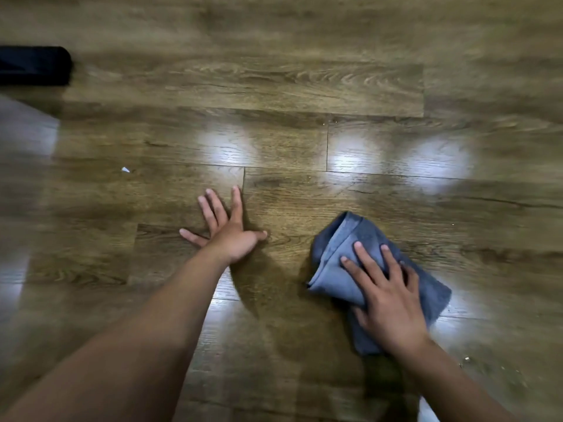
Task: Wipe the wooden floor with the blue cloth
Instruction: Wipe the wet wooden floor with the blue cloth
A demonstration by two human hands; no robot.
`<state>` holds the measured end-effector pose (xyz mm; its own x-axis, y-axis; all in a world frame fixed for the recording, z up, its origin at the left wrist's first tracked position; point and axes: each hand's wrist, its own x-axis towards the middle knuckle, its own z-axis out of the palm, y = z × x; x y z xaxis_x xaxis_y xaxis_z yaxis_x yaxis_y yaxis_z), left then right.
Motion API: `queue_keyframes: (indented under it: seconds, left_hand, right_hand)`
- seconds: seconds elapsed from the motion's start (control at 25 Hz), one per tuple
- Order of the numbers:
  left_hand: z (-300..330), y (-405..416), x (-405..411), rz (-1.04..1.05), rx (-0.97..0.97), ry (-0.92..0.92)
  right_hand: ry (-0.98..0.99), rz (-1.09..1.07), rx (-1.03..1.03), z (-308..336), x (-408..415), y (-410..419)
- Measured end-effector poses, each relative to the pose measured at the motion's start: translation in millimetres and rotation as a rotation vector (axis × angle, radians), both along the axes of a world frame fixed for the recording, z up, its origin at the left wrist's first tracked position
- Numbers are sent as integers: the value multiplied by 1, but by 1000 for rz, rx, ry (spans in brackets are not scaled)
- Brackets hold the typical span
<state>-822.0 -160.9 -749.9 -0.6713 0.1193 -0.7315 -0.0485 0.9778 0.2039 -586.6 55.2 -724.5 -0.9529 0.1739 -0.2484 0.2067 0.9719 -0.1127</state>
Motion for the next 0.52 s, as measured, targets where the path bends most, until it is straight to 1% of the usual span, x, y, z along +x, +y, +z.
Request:
queue_keyframes:
  seconds: [0.16, 0.28, 0.36, 0.44, 0.52]
  left_hand:
    - [2, 4, -6, -28, -17, -81]
    - [2, 5, -7, -47, -51, -91]
    - [2, 4, -7, -62, -62, -97]
    - [-1, 2, -7, -65, -65, -94]
    - [-4, 1, -7, -55, -58, -77]
  right_hand:
    - [56, -159, 12, 2, -42, 56]
    - [81, -429, -1, -2, -91, 84]
    - [78, -568, -24, -3, -126, 88]
    - [35, -599, -23, -5, -158, 77]
    - [-21, -500, -10, -5, -183, 52]
